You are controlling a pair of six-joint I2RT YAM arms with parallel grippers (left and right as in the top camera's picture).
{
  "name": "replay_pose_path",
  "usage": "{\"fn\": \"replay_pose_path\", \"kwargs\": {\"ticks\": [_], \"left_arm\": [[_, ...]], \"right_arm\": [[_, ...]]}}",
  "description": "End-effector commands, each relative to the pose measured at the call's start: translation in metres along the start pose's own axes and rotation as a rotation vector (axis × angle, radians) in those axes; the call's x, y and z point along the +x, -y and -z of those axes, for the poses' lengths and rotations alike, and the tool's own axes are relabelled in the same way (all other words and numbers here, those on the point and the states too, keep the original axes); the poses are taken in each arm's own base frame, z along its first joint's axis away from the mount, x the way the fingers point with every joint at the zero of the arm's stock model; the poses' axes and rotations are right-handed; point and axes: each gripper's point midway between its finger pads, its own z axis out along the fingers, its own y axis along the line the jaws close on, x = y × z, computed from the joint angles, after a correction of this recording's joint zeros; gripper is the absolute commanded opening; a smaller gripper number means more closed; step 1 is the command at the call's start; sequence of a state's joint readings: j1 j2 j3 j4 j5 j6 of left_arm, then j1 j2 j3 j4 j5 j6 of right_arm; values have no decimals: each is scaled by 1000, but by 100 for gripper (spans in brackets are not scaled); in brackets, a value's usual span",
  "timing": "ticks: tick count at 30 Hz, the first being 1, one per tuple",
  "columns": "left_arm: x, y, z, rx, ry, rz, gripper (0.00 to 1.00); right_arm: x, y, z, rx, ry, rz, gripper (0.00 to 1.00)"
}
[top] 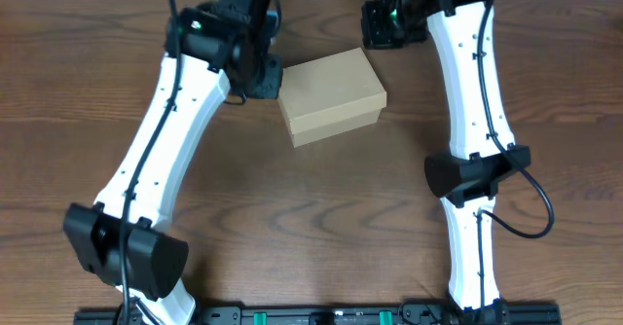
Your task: Pack container
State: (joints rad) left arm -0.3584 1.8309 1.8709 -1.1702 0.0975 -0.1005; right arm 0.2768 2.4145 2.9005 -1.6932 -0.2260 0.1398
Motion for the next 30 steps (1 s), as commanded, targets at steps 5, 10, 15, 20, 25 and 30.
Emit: {"fn": "replay_pose_path", "kwargs": {"ticks": [5,10,15,20,25,30], "left_arm": [[23,-8,-47,26,-65,31,6],[29,-3,-62,61,-71,39,6],[22,4,-63,97,-45,60,6],[19,5,-63,102,-33,60,6],[18,10,-63,116,-28,52,6],[16,22,-62,141,-19,30,6]], "right_arm": [[14,34,-25,134,-94,-8,1],[28,44,-43,140,-178,-20,1],[42,45,-61,135,-247,-20,1],[51,44,-75,137,-288,-13,1],[54,44,-80,136,-303,-4,1],[54,42,-81,135,-301,0,1]]}}
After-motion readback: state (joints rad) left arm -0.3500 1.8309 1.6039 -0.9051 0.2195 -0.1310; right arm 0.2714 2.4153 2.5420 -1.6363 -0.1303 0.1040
